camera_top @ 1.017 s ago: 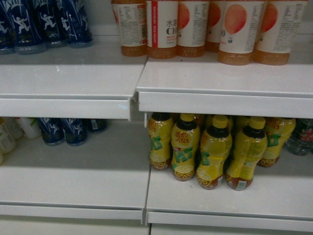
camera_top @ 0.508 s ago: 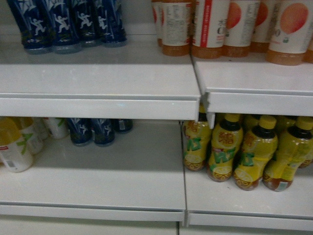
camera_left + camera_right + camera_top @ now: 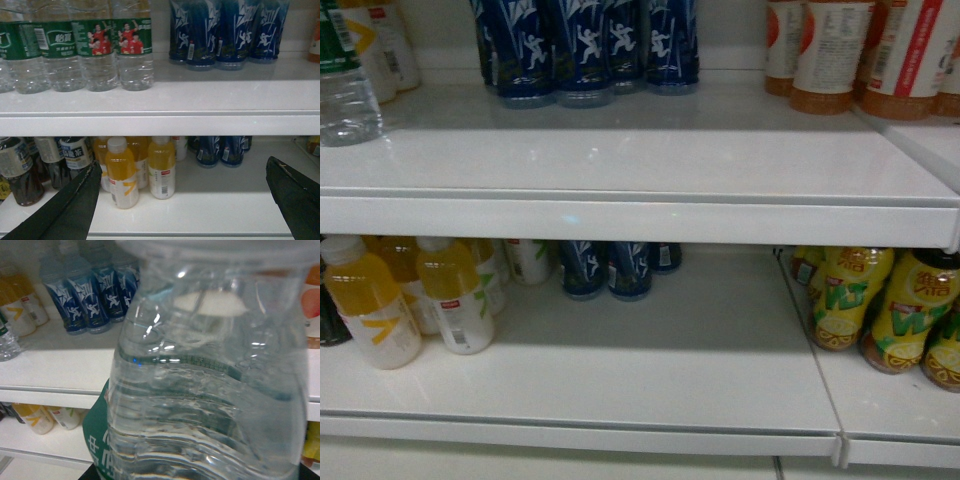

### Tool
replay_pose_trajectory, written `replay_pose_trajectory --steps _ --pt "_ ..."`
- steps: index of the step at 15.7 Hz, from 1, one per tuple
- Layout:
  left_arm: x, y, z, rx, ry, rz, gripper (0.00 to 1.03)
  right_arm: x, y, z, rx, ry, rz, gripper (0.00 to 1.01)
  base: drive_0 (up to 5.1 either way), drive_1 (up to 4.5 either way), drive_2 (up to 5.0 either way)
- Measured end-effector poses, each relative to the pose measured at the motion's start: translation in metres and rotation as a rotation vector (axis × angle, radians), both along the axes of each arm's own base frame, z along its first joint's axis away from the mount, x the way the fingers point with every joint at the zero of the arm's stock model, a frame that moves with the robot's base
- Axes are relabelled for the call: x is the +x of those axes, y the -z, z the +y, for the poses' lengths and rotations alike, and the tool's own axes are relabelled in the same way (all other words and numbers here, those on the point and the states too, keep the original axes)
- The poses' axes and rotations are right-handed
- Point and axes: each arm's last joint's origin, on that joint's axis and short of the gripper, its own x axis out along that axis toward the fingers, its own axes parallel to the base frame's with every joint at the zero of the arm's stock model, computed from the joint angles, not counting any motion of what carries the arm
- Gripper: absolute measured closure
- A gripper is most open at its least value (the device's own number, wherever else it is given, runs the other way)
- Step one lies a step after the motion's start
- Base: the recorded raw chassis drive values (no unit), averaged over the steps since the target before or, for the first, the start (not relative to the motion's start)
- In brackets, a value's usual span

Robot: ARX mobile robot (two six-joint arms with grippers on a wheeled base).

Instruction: Move water from second to third shelf

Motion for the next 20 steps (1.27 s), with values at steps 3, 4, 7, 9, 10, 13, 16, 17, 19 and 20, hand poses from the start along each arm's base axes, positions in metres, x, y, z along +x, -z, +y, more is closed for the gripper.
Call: replay_pose_trajectory --steps 3,4,7,9,10,13,16,17,19,20 --pt "0.0 0.0 0.0 0.0 0.001 0.0 0.05 0.0 0.0 0.0001 0.0 -0.001 0.0 0.6 -4.9 2.48 2.5" --pt "0.0 0.0002 0.0 0.0 0.001 0.002 0.05 -0.0001 -0.0001 0.0 0.0 0.0 -0.001 0.6 -4.9 2.49 2.5" --pt "0.0 -0.0001 0.0 0.0 0.001 -0.001 0.05 0.0 0.0 0.0002 0.001 -0.004 0.0 0.6 -5.0 2.36 2.4" --pt "0.0 0.0001 0.0 0.0 0.0 0.001 0.05 -0.0001 -0.0001 0.0001 0.0 -0.002 -0.001 0.6 -4.9 2.39 2.4" --pt "0.0 0.0 0.0 0.0 0.001 0.0 0.05 -0.0003 -0.0002 0.0001 0.0 -0.003 -0.002 0.6 -4.3 2.12 2.1" --pt "0.0 0.0001 0.0 0.0 0.001 0.001 0.05 0.0 0.0 0.0002 0.001 -0.005 0.0 0.6 -3.7 1.81 1.8" --pt "0.0 0.0 0.0 0.0 0.0 0.0 0.05 0.0 0.0 0.0001 0.0 -0.003 0.0 0.6 -3.2 1.87 1.9" --pt "0.0 0.0 0.0 0.0 0.001 0.0 0.05 0.0 0.0 0.0001 0.0 -0.003 0.0 0.6 -3.1 1.76 1.8" --pt "0.0 0.0 0.0 0.0 0.0 0.0 0.05 0.0 0.0 0.0002 0.001 -0.004 0.0 0.6 -3.2 1.59 1.6" --pt "0.0 0.0 0.0 0.0 0.001 0.0 0.05 -0.0002 -0.0001 0.0001 0.001 -0.004 -0.001 0.6 -3.3 1.47 1.5"
